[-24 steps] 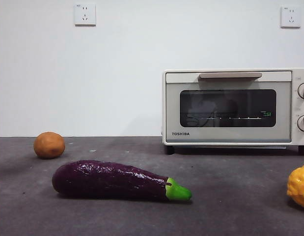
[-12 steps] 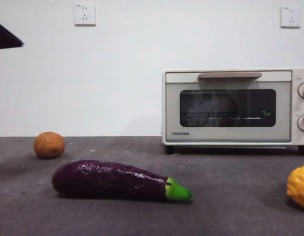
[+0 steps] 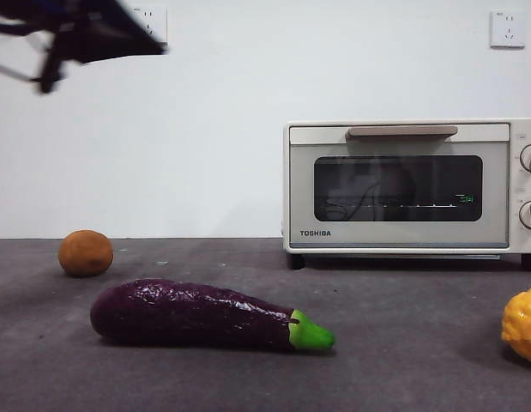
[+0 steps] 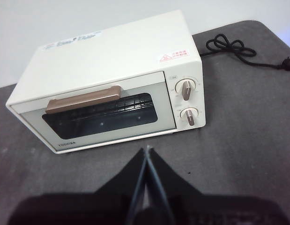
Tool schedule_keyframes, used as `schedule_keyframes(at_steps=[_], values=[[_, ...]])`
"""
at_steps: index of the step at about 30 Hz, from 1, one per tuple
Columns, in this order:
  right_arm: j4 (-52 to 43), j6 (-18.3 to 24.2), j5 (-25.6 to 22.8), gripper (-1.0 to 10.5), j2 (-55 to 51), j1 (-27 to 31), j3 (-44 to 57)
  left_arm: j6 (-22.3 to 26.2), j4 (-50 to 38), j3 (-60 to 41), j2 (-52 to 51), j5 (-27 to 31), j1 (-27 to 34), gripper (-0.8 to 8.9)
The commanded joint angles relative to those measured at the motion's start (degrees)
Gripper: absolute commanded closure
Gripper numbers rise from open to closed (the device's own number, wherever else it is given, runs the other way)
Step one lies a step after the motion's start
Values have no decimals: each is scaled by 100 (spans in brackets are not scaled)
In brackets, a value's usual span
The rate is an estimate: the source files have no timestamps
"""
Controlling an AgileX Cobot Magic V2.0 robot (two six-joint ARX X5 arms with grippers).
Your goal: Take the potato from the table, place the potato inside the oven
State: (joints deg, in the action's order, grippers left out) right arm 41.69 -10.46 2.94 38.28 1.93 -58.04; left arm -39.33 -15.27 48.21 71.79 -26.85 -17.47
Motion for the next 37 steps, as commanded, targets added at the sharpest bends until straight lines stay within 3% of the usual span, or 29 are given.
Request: schedule_keyframes(at_steps=[1,6,9,14,26,29,37], values=[[-15,168,122,948,-20,2,-66,857,750,1027,647,-323,-267,818],[-11,297,592,948,-20,2,-162,1829,2197,2992,1878,-726,-662,818],[7,317,820,948,-20,2,-170,2157,2793,4011,2503,-728,-844,818],[33,317,1012,948,-20,2,-173,2315,3405,5383,3373,-723,-1032,819],[31,317,1274,948,59,0,-175,2433,3847,7691,5082,-704,-1419,819],[37,310,1331,948,146,0,-175,2927,3838,7879,5300,-367,-1598,819],[20,247,1727,947,358,-9,-175,4881,4033,7884,5403,1134,-2063,819]])
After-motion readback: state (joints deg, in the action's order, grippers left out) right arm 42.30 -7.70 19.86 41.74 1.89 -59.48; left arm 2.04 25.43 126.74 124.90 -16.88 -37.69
